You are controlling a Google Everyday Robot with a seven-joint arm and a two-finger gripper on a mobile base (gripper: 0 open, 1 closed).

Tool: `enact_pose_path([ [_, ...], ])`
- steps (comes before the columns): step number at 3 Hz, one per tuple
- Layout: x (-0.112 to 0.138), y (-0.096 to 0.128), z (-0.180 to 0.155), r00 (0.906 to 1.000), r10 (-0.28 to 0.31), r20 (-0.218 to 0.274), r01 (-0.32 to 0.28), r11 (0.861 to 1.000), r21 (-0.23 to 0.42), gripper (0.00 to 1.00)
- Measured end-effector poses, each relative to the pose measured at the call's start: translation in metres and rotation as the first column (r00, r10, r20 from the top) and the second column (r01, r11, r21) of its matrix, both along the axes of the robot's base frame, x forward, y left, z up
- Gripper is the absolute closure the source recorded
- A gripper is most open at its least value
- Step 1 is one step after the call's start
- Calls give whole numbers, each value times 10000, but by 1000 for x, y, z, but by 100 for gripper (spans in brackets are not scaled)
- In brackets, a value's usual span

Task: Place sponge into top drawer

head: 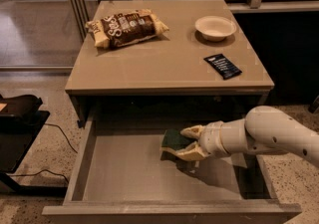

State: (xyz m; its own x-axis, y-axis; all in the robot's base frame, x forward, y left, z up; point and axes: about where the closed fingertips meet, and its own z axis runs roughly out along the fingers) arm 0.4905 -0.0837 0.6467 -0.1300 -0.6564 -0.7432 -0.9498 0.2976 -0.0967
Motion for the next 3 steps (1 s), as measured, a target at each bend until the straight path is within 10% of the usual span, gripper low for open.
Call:
enact_pose_path([
  [3, 0, 0, 0, 10000, 1, 0, -1, 10000, 0, 12],
])
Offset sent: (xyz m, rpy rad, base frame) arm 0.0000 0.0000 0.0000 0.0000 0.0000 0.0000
